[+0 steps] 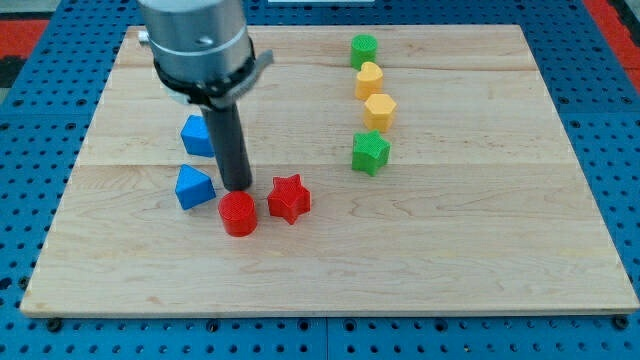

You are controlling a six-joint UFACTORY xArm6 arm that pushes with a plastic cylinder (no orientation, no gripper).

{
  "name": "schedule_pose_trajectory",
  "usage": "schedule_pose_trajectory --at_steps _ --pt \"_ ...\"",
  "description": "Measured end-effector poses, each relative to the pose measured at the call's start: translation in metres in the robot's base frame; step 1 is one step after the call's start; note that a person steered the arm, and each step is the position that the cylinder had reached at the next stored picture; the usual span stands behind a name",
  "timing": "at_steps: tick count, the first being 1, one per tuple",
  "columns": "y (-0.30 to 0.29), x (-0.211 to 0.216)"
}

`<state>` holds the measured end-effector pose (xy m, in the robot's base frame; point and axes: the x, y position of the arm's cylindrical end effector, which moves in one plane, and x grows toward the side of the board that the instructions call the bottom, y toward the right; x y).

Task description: Nudge the blue triangle a bit left

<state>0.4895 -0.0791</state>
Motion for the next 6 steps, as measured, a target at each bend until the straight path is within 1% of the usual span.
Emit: schedule_pose_trajectory --at_steps 1,2,3,4,5,6 --pt "0.071 0.009" --pt "0.122 0.009" --pt "0.07 0.016" --pt "0.009 -0.014" --pt "-0.035 -0.002" --pt "-0.061 0.028"
